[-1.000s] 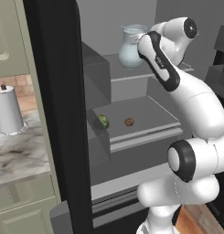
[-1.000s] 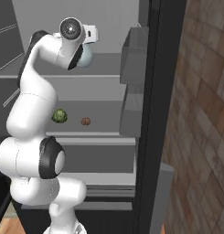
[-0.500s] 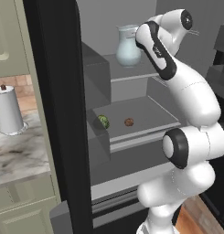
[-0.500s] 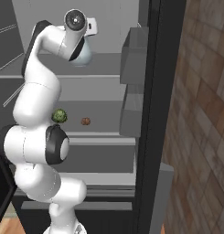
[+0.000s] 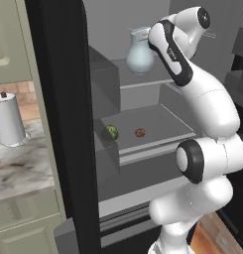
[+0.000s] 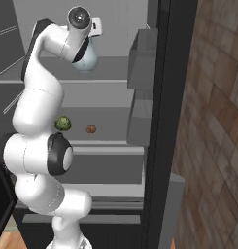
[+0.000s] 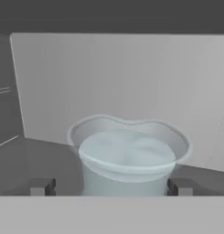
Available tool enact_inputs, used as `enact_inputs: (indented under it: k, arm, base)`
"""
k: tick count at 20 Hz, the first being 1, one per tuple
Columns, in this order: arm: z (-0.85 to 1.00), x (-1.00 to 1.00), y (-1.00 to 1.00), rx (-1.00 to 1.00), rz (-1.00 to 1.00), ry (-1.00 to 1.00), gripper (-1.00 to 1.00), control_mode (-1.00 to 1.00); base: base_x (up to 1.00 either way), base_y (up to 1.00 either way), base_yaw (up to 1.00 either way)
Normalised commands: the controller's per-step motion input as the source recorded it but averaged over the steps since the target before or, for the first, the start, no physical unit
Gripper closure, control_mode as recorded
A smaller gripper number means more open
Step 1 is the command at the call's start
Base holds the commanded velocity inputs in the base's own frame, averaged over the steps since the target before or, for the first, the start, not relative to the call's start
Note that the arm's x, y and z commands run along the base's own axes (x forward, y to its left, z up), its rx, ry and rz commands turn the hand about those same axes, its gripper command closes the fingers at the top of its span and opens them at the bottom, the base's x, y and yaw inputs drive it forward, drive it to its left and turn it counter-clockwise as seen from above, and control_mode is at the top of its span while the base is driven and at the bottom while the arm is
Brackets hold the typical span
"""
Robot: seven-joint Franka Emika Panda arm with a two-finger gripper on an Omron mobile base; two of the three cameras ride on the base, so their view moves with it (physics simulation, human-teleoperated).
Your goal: Move the artichoke and walnut from the top shelf to the second highest shelf to make space. Then, place the pitcher from the counter on the cleared top shelf.
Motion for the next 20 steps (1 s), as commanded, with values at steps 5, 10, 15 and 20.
enact_inputs:
  k: [5,10,15,20]
  arm:
    - [0.00,-0.39,0.00,-0.03,0.00,0.00,-1.00,-1.00]
    - [-0.27,-0.96,0.00,-0.14,-0.02,0.00,-1.00,-1.00]
    - [-0.36,-1.00,-0.01,-0.13,-0.06,0.00,-1.00,-1.00]
    - [-0.25,-1.00,-0.17,-0.08,-0.05,0.02,-1.00,-1.00]
  base:
    - [0.00,0.00,0.00]
    - [0.00,0.00,0.00]
    - [0.00,0.00,0.00]
    - [0.00,0.00,0.00]
